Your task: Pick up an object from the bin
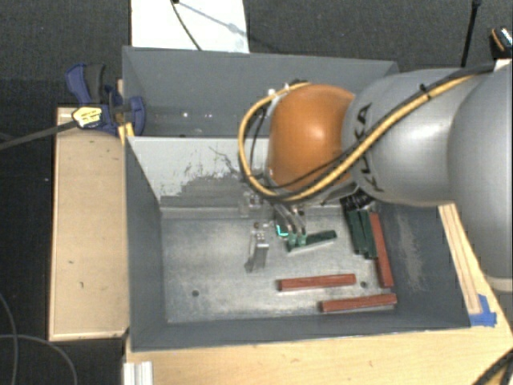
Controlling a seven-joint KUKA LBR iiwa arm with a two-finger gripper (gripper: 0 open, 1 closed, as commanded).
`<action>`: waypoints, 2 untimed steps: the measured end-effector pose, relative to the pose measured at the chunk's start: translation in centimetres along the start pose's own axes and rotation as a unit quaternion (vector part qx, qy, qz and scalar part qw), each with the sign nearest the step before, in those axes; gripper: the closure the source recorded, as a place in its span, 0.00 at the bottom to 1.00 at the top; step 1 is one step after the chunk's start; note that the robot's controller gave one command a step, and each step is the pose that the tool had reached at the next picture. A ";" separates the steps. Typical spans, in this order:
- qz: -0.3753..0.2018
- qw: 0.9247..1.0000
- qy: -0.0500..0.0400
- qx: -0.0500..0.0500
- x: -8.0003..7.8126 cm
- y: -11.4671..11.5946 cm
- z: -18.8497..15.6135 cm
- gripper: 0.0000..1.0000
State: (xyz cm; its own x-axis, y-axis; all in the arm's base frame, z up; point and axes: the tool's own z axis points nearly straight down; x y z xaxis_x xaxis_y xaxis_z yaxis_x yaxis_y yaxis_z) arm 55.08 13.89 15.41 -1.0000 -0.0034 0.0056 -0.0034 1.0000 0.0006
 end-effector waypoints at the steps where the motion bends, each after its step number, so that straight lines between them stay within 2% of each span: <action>1: -0.135 0.991 -0.002 0.001 1.0 -9.1 8.4 0.00; 2: -0.111 0.994 -0.007 0.003 -3.6 -17.0 5.1 0.00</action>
Offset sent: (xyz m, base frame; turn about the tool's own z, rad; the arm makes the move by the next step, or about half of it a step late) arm -0.0103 -0.0894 -0.0841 -0.2744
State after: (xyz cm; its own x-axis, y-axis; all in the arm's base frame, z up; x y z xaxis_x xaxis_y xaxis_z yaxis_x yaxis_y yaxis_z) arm 58.73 -3.14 10.31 -0.9745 -0.2241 -0.0084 -0.2240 0.9746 -0.0057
